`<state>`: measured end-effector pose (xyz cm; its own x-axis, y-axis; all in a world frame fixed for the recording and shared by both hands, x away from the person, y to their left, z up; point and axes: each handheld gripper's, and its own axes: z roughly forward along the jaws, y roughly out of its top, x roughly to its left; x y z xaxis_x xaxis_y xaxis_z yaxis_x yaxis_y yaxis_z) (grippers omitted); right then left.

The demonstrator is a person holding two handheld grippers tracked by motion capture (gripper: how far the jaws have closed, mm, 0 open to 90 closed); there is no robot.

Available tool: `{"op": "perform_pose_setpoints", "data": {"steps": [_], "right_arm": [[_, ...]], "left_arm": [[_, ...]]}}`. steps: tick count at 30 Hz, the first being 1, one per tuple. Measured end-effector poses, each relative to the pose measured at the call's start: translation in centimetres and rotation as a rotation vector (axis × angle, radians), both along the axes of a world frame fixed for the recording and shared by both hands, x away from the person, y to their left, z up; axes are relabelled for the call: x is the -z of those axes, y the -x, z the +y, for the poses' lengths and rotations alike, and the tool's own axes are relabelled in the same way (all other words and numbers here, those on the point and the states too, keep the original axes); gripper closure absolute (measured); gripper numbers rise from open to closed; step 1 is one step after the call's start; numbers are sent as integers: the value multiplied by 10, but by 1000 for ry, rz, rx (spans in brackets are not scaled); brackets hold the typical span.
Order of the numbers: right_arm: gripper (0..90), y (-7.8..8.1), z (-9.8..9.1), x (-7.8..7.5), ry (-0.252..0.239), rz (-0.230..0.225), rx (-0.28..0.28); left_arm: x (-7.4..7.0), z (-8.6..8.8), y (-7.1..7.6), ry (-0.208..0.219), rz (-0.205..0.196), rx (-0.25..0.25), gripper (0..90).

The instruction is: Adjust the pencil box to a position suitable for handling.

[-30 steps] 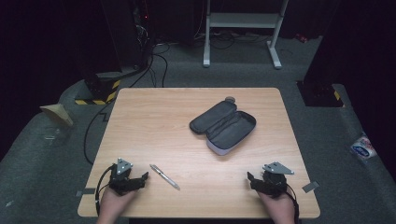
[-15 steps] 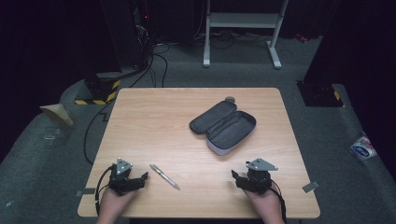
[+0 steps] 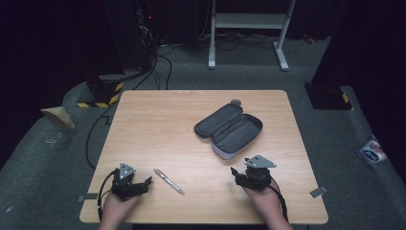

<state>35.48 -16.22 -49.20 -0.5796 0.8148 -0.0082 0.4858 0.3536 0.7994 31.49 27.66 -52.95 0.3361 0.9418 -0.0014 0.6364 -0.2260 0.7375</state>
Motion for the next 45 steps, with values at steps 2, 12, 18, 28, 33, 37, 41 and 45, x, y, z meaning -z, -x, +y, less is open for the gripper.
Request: {"op": "perform_pose_setpoints", "data": {"steps": [2, 12, 18, 28, 33, 37, 41, 45], "right_arm": [[334, -3, 2, -2, -4, 4, 2], [321, -16, 12, -12, -21, 19, -17], [330, -23, 16, -14, -18, 15, -12], [393, -38, 31, -18, 41, -8, -17], [459, -48, 39, -16, 75, 0, -10], [556, -53, 42, -12, 75, 22, -6], [673, -55, 44, -8, 50, 48, -25], [759, -53, 47, -7, 32, 63, -33]], "left_arm": [[0, 0, 0, 0, 1, 0, 163], [0, 0, 0, 0, 1, 0, 163], [0, 0, 0, 0, 1, 0, 163], [0, 0, 0, 0, 1, 1, 163], [0, 0, 0, 2, 1, 0, 163], [0, 0, 0, 0, 1, 1, 163], [0, 0, 0, 1, 1, 1, 163], [0, 0, 0, 2, 1, 0, 163]]}}
